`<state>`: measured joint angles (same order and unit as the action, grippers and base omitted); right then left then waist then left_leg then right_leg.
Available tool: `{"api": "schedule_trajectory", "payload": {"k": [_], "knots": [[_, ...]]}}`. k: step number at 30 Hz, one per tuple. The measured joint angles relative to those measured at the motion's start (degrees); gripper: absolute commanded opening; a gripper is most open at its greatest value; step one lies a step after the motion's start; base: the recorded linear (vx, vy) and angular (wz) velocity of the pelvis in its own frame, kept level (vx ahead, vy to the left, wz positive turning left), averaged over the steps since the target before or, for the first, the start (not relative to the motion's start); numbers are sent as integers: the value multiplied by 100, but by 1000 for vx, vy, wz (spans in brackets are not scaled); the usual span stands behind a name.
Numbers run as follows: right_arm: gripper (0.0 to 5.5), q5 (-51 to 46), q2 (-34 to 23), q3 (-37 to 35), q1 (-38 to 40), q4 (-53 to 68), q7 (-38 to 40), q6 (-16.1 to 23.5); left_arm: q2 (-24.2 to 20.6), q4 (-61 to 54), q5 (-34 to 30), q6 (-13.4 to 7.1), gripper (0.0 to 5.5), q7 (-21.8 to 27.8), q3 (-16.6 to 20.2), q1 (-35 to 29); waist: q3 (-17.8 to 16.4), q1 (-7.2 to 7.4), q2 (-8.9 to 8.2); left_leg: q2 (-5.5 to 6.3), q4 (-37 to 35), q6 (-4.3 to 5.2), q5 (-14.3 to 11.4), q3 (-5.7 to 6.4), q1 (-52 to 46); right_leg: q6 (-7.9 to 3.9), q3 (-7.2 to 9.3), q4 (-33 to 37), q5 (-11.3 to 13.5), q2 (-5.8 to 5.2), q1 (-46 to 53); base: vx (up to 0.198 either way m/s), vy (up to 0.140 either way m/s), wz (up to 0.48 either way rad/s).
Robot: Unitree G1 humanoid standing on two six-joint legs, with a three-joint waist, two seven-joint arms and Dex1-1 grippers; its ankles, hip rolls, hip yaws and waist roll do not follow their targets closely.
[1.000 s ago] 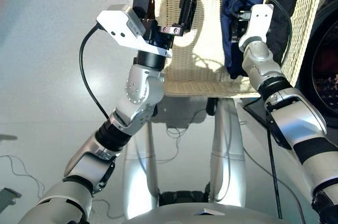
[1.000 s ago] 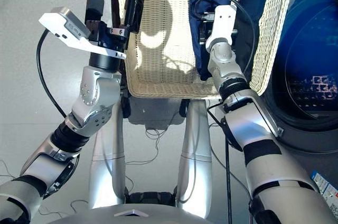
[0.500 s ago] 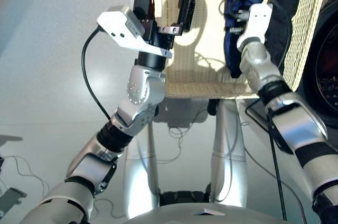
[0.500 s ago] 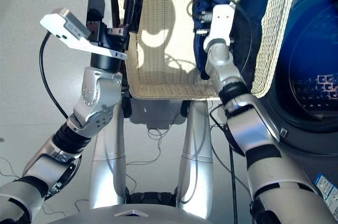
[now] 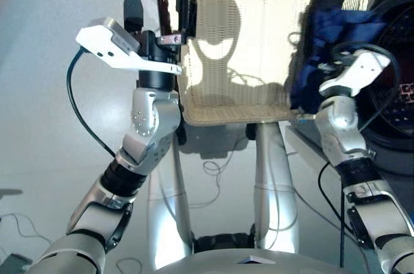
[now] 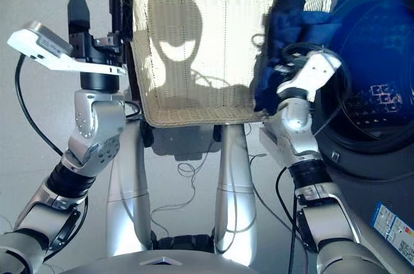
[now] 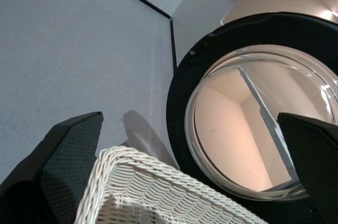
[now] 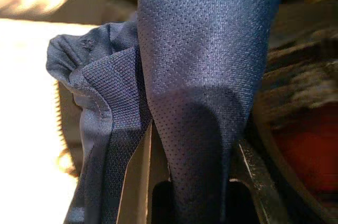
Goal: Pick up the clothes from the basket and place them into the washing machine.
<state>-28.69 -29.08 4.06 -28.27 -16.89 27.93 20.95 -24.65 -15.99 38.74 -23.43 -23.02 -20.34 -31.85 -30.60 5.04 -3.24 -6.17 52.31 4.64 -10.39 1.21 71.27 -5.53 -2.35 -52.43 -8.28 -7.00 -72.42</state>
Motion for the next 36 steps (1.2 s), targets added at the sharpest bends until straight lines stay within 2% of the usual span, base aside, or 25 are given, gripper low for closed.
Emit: {"api": "schedule_trajectory", "payload": {"k": [4,9,11,13,17,19,23,26,31,36], "knots": [[0,155,0,-265,-153,-62,541,112,21,-45,-69,-7,550,-38,41,-58,-1,-11,-5,-13,23,-22,2,-1,38,43,-9,-2,24,33,-32,-41,9,-15],[0,79,170,-432,-527,-434,900,424,140,25,-66,-5,550,-53,-8,-35,-4,-42,-7,-23,-35,-7,9,-18,-58,47,-5,68,32,10,69,0,0,0],[0,-151,310,-422,-720,-865,945,472,181,284,-57,8,550,-52,-166,-12,-4,-78,-6,-24,-168,-11,16,-69,-317,17,-23,180,56,0,293,0,0,0],[0,-345,306,-403,-929,-1530,931,458,186,427,-25,8,550,-34,-282,6,-3,-95,-5,-21,-384,-52,51,-137,-615,2,-46,401,113,-11,573,0,0,0],[0,-948,127,-445,-1312,-2558,789,474,178,467,68,1,550,163,-409,14,-2,-124,-2,-26,-755,-91,124,-237,-1078,-59,-61,878,258,-22,1056,0,0,0],[0,-1354,-89,-436,-1555,-3264,537,414,151,482,181,5,550,282,-447,-2,-2,-197,1,-23,-929,-122,171,-290,-1213,-85,-53,1102,344,-28,1199,0,0,0],[0,-1969,-331,-460,-1858,-4160,208,270,16,488,311,5,550,406,-474,-4,-3,-246,6,24,-1010,-136,181,-299,-1319,-107,-57,1203,370,-63,1314,0,0,0],[0,-2248,-516,-479,-2300,-4899,122,-63,-154,488,348,8,550,458,-604,-17,-6,-324,24,34,-1000,-148,189,-317,-1316,-115,-73,1185,373,-67,1298,0,0,0],[0,-2461,-1286,-483,-2738,-5572,139,-363,-213,449,346,9,550,457,-630,20,-9,-469,200,48,-1049,-156,225,-320,-1261,-106,-84,1187,373,-94,1221,3,-10,3],[0,-2467,-1478,-482,-2833,-5693,125,-484,-280,322,344,10,550,455,-635,7,-11,-500,221,65,-1131,-128,264,-327,-1206,-94,-88,1172,370,-108,1117,4,-10,8]]}}
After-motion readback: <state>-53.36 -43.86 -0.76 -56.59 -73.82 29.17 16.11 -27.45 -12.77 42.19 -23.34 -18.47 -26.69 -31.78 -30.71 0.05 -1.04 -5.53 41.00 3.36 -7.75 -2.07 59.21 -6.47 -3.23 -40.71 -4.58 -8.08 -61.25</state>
